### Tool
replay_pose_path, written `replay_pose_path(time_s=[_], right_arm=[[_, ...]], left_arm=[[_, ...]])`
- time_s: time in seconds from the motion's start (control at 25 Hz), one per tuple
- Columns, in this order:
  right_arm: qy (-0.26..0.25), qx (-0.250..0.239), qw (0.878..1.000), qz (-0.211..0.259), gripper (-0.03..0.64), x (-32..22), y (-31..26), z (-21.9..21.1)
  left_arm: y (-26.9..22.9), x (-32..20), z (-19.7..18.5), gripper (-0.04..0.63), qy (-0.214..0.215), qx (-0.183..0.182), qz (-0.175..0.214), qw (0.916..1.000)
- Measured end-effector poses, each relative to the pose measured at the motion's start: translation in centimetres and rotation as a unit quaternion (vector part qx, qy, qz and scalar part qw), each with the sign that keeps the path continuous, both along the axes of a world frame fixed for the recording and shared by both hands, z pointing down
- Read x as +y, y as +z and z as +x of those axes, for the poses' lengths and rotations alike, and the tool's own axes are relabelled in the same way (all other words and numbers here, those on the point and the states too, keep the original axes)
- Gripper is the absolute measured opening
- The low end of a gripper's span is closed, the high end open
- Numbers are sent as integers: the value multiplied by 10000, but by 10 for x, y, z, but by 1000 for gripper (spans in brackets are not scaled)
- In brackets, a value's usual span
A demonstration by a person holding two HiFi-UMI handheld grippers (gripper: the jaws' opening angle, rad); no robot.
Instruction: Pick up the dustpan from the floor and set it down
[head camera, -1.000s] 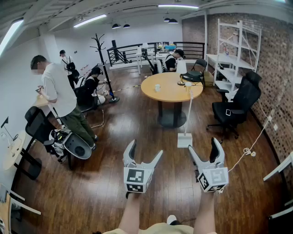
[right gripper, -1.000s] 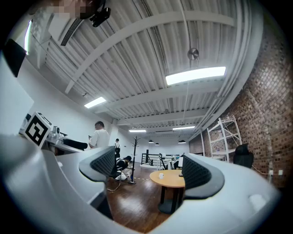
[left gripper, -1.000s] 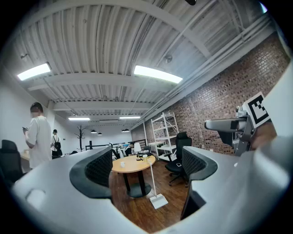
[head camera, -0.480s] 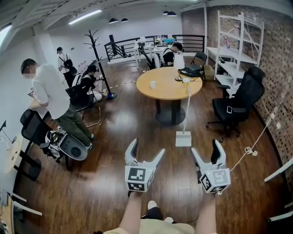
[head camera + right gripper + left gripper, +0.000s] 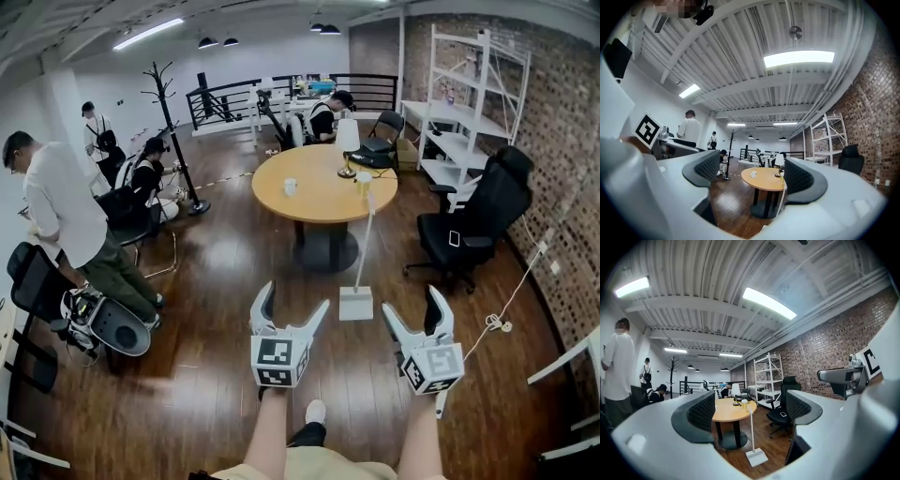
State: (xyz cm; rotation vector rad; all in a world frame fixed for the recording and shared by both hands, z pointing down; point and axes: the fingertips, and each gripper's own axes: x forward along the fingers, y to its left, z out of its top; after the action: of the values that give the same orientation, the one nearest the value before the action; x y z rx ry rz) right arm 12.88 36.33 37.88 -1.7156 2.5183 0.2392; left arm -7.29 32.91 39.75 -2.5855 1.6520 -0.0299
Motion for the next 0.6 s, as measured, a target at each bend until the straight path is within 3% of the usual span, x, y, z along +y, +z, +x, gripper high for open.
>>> replay_pose_path(time_s=[0.28,0.6], right_arm=[[-33,199,9996,222,393,-112,-33,-29],[1,238,9997,29,393,-209,-9,-50]], left_arm=[[-35,-121,-26,462,-43,137,298,9995],[-8,-222,-45,462,39,281,104,9995]])
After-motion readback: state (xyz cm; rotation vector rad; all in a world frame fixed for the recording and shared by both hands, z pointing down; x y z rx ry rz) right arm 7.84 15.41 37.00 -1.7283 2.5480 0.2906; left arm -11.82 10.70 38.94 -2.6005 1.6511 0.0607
